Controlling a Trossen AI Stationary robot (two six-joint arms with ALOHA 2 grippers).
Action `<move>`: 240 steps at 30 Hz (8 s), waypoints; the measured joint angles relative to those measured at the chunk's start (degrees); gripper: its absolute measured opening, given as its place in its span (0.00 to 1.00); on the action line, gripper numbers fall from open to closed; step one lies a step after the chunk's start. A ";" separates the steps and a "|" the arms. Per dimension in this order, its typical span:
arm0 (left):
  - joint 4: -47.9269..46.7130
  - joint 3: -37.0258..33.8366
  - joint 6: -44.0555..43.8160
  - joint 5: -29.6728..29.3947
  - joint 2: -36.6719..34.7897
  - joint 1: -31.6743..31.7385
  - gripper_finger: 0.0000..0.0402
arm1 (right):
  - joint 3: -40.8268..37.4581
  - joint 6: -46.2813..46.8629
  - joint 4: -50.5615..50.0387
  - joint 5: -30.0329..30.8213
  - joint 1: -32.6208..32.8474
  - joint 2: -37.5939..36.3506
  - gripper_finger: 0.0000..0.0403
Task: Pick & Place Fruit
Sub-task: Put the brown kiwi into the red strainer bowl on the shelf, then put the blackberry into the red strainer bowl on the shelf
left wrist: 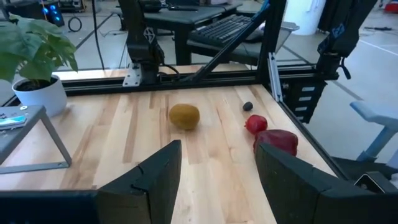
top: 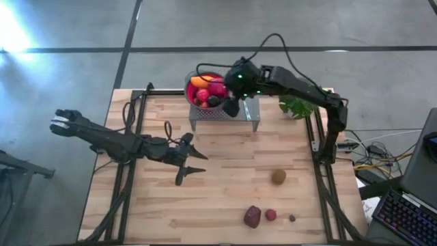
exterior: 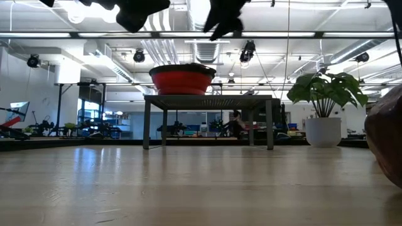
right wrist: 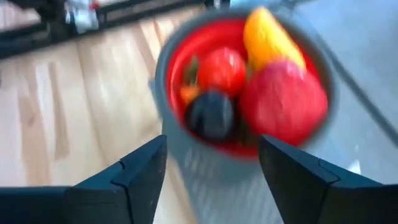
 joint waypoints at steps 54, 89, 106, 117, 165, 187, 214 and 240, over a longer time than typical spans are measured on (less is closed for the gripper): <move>0.42 -0.96 -0.42 -0.02 0.24 -0.26 0.53 | -50.81 70.57 -18.25 1.42 46.31 -15.65 0.97; 0.35 -0.96 -0.42 0.00 0.24 -0.26 0.53 | -70.18 62.86 10.31 -0.48 42.64 -15.74 0.96; 0.31 -0.96 -0.42 0.00 0.26 -0.26 0.53 | -70.15 62.20 10.41 -1.68 42.64 -15.89 0.77; 0.38 -0.96 -0.42 -0.01 0.26 -0.26 0.53 | -60.24 52.98 6.71 -1.30 41.14 -16.08 0.77; 0.35 -0.96 -0.04 -0.02 0.26 -0.24 0.53 | -13.00 -7.60 27.31 -12.31 -3.22 -2.78 0.80; 0.69 -0.59 0.32 0.01 0.04 -0.26 0.53 | 16.30 -17.22 12.41 -9.38 -9.10 20.97 0.80; 2.03 -0.74 1.36 0.00 0.04 -0.26 0.53 | 15.91 -20.69 4.46 -1.28 -4.84 14.56 0.95; 1.99 -0.97 3.28 -0.07 1.22 -0.13 0.53 | -11.05 26.78 -27.82 4.87 34.77 -13.30 0.78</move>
